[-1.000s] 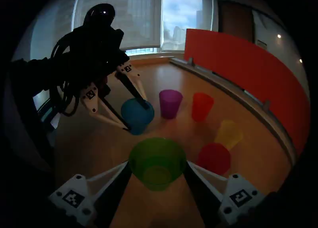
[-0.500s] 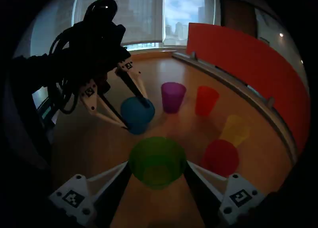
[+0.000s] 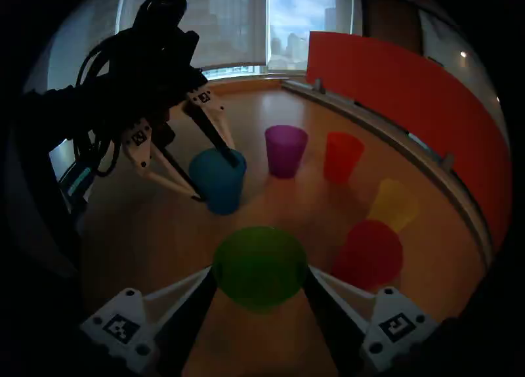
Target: Pour water
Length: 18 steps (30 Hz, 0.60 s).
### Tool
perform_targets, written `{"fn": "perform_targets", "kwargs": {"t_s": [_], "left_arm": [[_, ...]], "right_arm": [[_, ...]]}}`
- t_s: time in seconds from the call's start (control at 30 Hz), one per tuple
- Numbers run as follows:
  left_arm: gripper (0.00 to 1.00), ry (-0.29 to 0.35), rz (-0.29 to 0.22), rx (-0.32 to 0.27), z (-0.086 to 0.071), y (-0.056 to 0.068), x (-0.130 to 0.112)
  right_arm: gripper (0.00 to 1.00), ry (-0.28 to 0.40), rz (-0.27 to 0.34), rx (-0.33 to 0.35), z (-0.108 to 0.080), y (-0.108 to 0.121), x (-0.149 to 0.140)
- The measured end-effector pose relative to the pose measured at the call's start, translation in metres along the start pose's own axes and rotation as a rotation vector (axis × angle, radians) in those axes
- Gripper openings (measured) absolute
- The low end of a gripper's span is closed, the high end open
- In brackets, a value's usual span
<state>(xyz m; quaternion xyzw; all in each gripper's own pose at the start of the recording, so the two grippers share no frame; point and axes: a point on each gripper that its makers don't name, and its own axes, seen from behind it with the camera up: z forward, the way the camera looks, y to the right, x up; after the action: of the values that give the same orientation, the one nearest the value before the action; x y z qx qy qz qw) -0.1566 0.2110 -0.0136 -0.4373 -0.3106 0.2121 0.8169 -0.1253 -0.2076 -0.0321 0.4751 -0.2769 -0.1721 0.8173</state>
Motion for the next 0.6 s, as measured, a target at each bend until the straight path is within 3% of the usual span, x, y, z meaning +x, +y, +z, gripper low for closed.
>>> {"fn": "perform_targets", "kwargs": {"t_s": [0.6], "left_arm": [[0.87, -0.042, -0.012, -0.013, -0.001, 0.006, -0.016]], "right_arm": [[0.92, -0.006, 0.015, -0.007, -0.001, 0.001, -0.008]]}}
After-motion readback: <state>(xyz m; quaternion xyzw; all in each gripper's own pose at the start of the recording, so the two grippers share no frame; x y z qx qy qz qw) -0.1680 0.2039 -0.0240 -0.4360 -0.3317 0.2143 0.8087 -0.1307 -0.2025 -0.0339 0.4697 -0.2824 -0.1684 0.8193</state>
